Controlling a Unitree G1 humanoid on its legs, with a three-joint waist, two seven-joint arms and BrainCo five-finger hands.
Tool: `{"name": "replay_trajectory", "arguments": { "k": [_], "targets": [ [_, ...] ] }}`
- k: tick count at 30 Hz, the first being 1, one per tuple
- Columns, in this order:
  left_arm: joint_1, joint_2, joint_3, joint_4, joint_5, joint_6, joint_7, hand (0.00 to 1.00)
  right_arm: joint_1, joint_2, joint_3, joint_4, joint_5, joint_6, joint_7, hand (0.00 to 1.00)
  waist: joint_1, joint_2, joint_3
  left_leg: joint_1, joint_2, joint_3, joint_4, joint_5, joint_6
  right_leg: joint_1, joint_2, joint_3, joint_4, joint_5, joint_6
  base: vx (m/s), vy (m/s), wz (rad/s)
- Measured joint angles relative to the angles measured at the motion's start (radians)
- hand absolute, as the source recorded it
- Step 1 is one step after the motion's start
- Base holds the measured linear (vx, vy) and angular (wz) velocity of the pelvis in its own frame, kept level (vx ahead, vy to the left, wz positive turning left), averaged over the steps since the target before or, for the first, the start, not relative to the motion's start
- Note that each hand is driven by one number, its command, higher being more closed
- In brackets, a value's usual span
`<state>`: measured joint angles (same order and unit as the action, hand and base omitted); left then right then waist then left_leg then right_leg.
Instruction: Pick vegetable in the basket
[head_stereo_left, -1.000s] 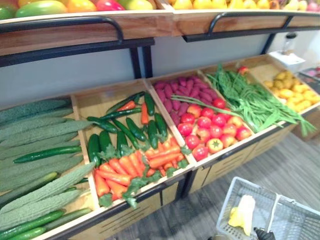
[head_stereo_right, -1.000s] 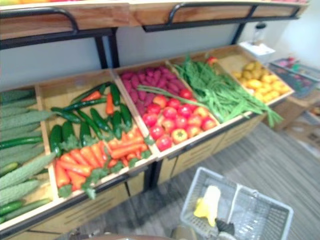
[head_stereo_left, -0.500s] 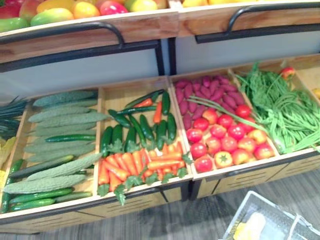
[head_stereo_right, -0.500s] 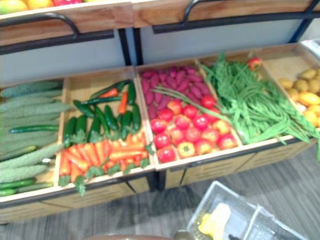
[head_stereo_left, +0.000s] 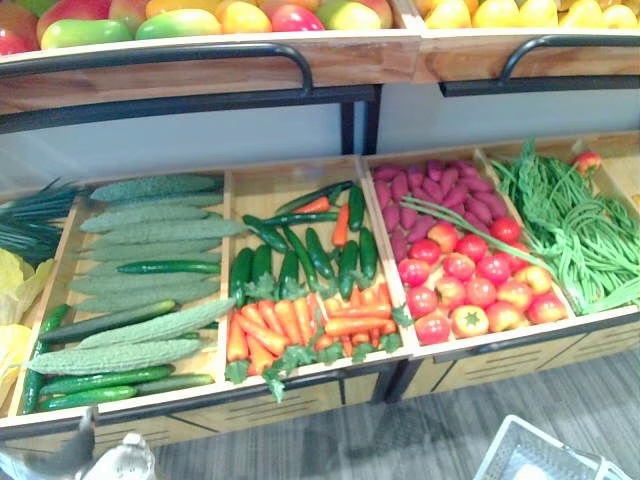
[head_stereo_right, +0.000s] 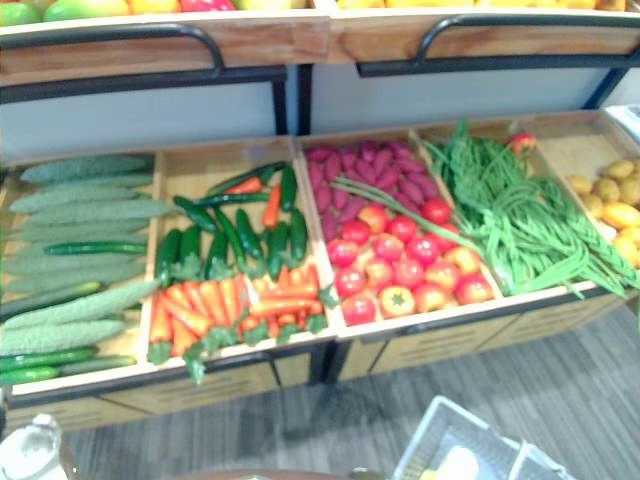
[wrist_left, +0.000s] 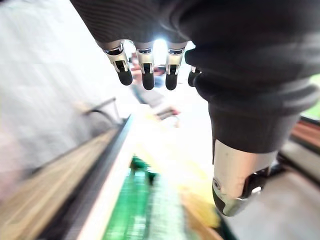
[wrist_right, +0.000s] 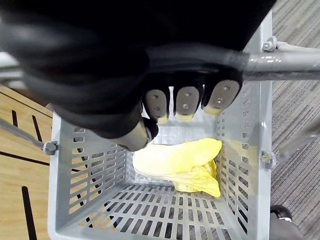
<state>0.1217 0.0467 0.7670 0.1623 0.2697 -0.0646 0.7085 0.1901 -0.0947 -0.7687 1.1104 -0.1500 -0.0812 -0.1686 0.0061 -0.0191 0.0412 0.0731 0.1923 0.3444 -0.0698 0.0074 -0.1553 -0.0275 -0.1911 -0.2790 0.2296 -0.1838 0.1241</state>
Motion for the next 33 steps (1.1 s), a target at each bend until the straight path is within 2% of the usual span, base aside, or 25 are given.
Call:
{"name": "replay_trajectory", "arguments": {
  "k": [3,5,8,9,14,15,16,18,19,21,23,26,29,31,33],
  "targets": [
    [0.038,-0.005,-0.135,-0.154,0.131,-0.003,0.018,0.0,0.027,-0.008,0.044,0.0,0.0,-0.008,-0.003,1.0,-0.001,0.01,-0.007,0.001,0.001,0.002,0.001,0.0,0.0,0.0,0.003,0.012,-0.004,0.006,0.009,-0.08,0.007,-0.06],
    [0.052,-0.005,-0.209,-0.193,0.187,-0.015,0.018,0.0,0.047,-0.013,0.075,0.0,0.0,-0.01,-0.003,1.0,-0.002,0.013,-0.015,0.002,0.003,0.005,0.001,0.001,0.0,-0.002,0.008,0.019,-0.007,0.012,0.006,-0.04,0.001,-0.1],
    [0.062,-0.001,-0.292,-0.217,0.212,-0.028,-0.005,0.0,0.056,-0.031,0.111,0.003,-0.002,-0.01,-0.002,1.0,-0.007,0.022,-0.02,0.005,0.01,0.027,0.001,0.002,0.0,-0.007,0.021,0.041,-0.026,0.03,0.0,-0.02,0.001,-0.22],
    [0.063,0.012,-0.325,-0.217,0.214,-0.047,-0.026,0.0,0.055,-0.04,0.119,0.003,-0.002,-0.01,-0.002,1.0,-0.011,0.027,-0.022,0.011,0.011,0.032,-0.001,0.002,0.001,-0.007,0.025,0.051,-0.034,0.036,0.0,0.0,0.009,-0.23],
    [0.057,0.178,-0.494,-0.198,0.216,-0.122,-0.114,0.0,0.039,-0.065,0.152,0.002,-0.003,-0.013,0.005,1.0,-0.04,0.032,-0.025,0.019,0.01,0.067,-0.009,0.002,0.001,-0.025,0.034,0.086,-0.061,0.062,-0.002,0.0,0.018,-0.24],
    [0.053,0.221,-0.541,-0.184,0.215,-0.142,-0.168,0.0,0.036,-0.074,0.151,0.002,-0.002,-0.013,0.006,1.0,-0.047,0.037,-0.026,0.019,0.007,0.077,-0.01,0.002,0.002,-0.025,0.035,0.096,-0.076,0.074,-0.003,0.04,0.035,-0.18],
    [0.053,0.243,-0.559,-0.174,0.215,-0.155,-0.191,0.0,0.034,-0.078,0.151,0.002,-0.002,-0.013,0.008,1.0,-0.052,0.038,-0.027,0.02,0.006,0.082,-0.01,0.001,0.002,-0.025,0.035,0.1,-0.081,0.077,-0.002,0.04,0.042,-0.2],
    [0.032,0.34,-0.624,-0.108,0.215,-0.195,-0.253,0.0,0.027,-0.091,0.152,0.001,-0.003,-0.014,0.015,1.0,-0.079,0.042,-0.027,0.026,0.001,0.089,-0.011,-0.001,0.006,-0.025,0.035,0.115,-0.095,0.088,0.0,0.02,0.024,-0.19],
    [0.026,0.362,-0.636,-0.094,0.215,-0.199,-0.261,0.0,0.024,-0.094,0.154,0.0,-0.004,-0.014,0.018,1.0,-0.086,0.042,-0.025,0.029,0.001,0.093,-0.011,-0.002,0.007,-0.025,0.035,0.119,-0.097,0.091,0.0,0.01,0.025,-0.29],
    [-0.002,0.443,-0.714,-0.052,0.216,-0.224,-0.304,0.0,0.023,-0.106,0.171,-0.001,-0.003,-0.018,0.026,1.0,-0.087,0.04,-0.018,0.042,-0.002,0.125,-0.014,-0.005,0.01,-0.031,0.04,0.153,-0.111,0.105,-0.002,0.0,0.025,-0.4],
    [-0.018,0.487,-0.767,-0.03,0.216,-0.258,-0.335,0.0,0.017,-0.117,0.188,-0.005,-0.004,-0.02,0.026,1.0,-0.089,0.042,-0.011,0.042,-0.006,0.142,-0.015,-0.006,0.011,-0.042,0.041,0.174,-0.117,0.117,0.0,-0.02,0.018,-0.32],
    [-0.039,0.515,-0.833,0.006,0.213,-0.291,-0.384,0.0,0.01,-0.125,0.189,-0.008,-0.007,-0.022,0.025,1.0,-0.114,0.049,0.004,0.051,-0.009,0.155,-0.015,-0.007,0.011,-0.04,0.041,0.186,-0.123,0.123,0.002,-0.02,0.006,-0.16],
    [-0.056,0.515,-0.872,0.033,0.204,-0.297,-0.436,0.0,0.011,-0.136,0.189,-0.013,-0.008,-0.022,0.025,1.0,-0.119,0.059,0.003,0.054,-0.006,0.176,-0.015,-0.01,0.007,-0.055,0.048,0.208,-0.12,0.126,0.003,-0.02,-0.011,-0.21],
    [-0.081,0.516,-0.912,0.061,0.168,-0.297,-0.479,0.0,0.012,-0.141,0.192,-0.033,-0.012,-0.022,0.025,1.0,-0.135,0.07,0.01,0.054,-0.007,0.178,-0.015,-0.01,0.007,-0.056,0.048,0.213,-0.119,0.127,0.003,0.0,-0.013,-0.05],
    [-0.089,0.516,-0.93,0.077,0.162,-0.298,-0.497,0.0,0.01,-0.145,0.195,-0.045,-0.03,-0.022,0.025,1.0,-0.138,0.074,0.011,0.061,-0.006,0.193,-0.015,-0.012,0.005,-0.059,0.051,0.225,-0.117,0.128,0.004,0.01,-0.007,-0.16]
  ]
}}
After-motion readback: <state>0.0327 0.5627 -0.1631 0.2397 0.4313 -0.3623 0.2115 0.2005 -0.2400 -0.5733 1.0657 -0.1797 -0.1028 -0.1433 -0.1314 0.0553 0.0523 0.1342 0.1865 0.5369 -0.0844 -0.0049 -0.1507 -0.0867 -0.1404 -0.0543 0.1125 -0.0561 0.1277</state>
